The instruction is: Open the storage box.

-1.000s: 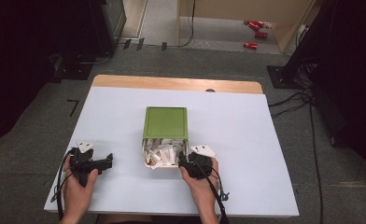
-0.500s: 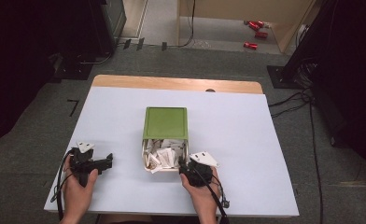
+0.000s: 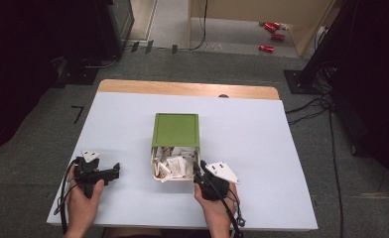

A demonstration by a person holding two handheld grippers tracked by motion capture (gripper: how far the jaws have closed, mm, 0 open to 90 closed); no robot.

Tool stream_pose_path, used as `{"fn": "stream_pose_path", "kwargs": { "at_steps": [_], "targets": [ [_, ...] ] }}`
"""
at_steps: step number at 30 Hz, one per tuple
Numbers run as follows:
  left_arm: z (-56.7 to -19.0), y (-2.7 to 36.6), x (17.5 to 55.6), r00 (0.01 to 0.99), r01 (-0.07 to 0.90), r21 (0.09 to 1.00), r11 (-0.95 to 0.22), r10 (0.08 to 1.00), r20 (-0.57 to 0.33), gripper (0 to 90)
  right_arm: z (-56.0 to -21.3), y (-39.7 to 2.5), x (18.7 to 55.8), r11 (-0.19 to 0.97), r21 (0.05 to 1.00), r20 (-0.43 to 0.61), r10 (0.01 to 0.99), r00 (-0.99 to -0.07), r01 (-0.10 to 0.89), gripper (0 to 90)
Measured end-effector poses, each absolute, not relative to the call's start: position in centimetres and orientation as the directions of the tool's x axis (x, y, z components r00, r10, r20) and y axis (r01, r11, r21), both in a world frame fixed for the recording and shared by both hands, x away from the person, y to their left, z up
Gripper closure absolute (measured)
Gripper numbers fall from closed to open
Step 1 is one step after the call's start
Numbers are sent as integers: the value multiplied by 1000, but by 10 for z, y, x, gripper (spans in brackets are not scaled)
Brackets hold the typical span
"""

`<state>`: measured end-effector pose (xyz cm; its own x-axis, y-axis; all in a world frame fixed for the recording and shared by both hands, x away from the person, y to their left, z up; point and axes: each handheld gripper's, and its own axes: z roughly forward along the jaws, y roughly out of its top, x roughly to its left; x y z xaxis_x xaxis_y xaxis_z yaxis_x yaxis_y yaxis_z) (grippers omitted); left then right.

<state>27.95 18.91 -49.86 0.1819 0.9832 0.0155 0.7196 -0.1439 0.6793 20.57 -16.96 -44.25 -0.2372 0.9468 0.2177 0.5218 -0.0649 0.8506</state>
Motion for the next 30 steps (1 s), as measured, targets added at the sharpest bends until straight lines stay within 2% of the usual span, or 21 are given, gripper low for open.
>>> {"fn": "stream_pose_path", "kwargs": {
  "at_steps": [3, 9, 30],
  "targets": [
    [-499, 189, 279, 182, 719, 679, -144, 983, 16, 0, -441, -167, 207, -50, 846, 208, 948, -242, 531, 807],
    [-499, 189, 279, 183, 720, 679, -145, 983, 16, 0, -438, -162, 207, -38, 845, 176, 962, -211, 533, 842],
    [-499, 189, 279, 183, 720, 679, -145, 983, 16, 0, -435, -161, 200, -47, 832, 181, 965, -191, 553, 860]
  ]
}}
